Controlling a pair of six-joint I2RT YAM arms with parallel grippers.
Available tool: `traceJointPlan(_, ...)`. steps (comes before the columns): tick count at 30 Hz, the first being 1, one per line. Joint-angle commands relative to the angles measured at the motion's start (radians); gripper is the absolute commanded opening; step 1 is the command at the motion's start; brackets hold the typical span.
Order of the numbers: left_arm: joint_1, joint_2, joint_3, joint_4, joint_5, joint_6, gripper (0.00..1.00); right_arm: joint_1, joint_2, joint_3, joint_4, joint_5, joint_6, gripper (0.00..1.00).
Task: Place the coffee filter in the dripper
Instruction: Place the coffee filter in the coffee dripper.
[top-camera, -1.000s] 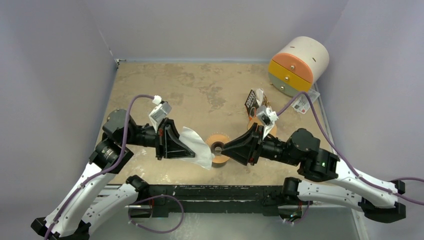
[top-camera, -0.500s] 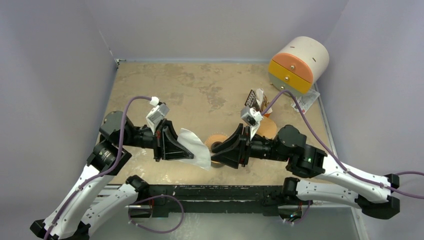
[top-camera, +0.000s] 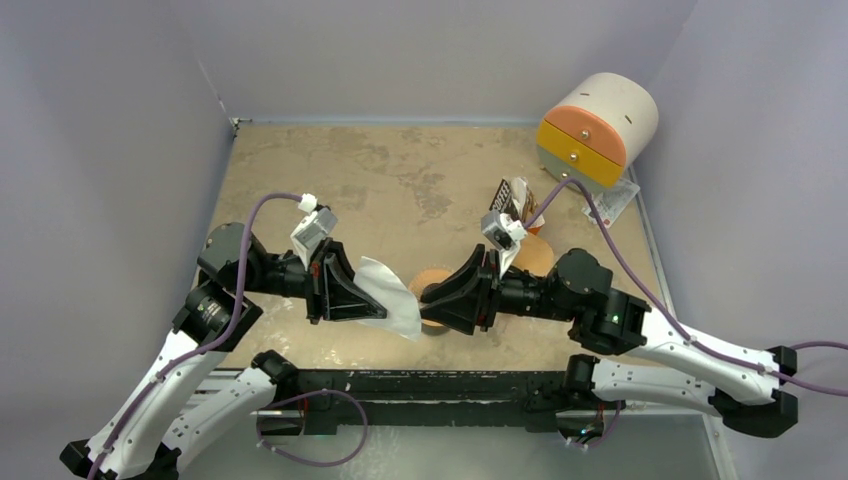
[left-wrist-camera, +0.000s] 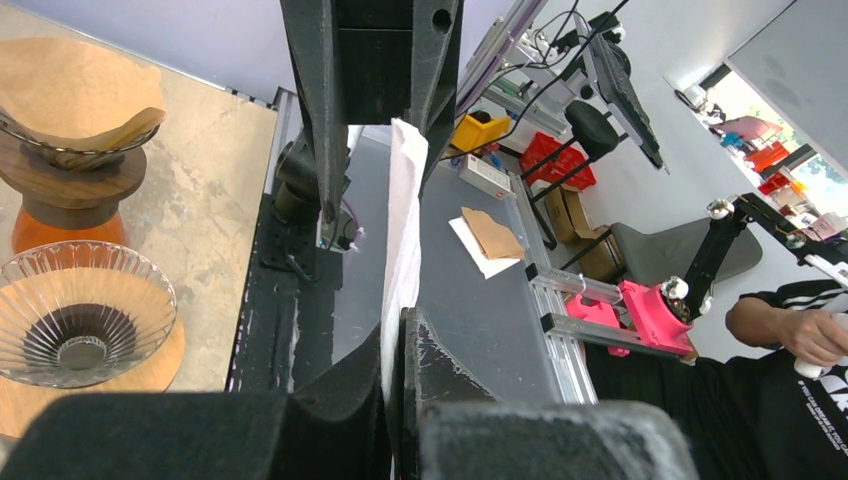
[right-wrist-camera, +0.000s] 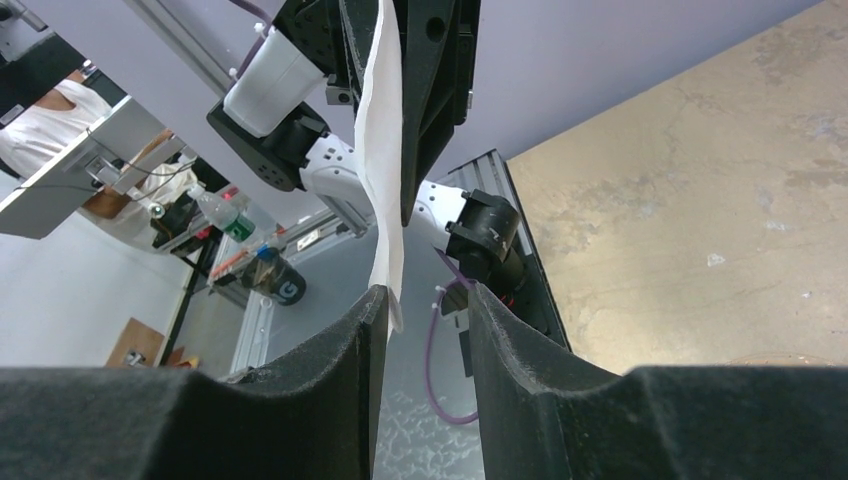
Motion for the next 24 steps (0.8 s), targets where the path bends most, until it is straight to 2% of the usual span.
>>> traceJointPlan(1,-0.002,-0.002,0.033,0.01,-0.003,0.013,0.0,0.001,0.025,0.038,0.075,-0.029,0.002,0.38)
traceJointPlan(24,-0.002,0.002,0.014,-0.01,0.006,0.032,0.0,0.001,0.127,0.097,0.12,-0.045,-0.016,0.34)
